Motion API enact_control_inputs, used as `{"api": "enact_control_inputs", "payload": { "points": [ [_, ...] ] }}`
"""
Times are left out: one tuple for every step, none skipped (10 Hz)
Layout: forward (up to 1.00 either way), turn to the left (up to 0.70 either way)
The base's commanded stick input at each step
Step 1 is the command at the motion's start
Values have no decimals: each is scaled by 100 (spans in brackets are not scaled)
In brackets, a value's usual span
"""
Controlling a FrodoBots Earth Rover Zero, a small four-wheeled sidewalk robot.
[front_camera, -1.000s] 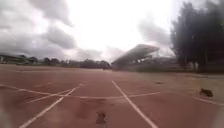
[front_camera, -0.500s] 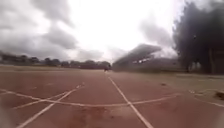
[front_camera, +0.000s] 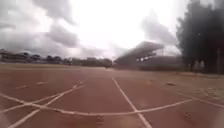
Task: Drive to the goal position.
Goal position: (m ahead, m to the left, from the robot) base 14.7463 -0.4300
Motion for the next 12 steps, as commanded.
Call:
{"api": "enact_control_inputs", "payload": {
  "points": [
    [85,0],
    [85,0],
    [85,0],
    [85,0],
    [85,0],
    [85,0],
    [85,0],
    [85,0],
    [85,0],
    [85,0],
    [85,0],
    [85,0]
  ]
}}
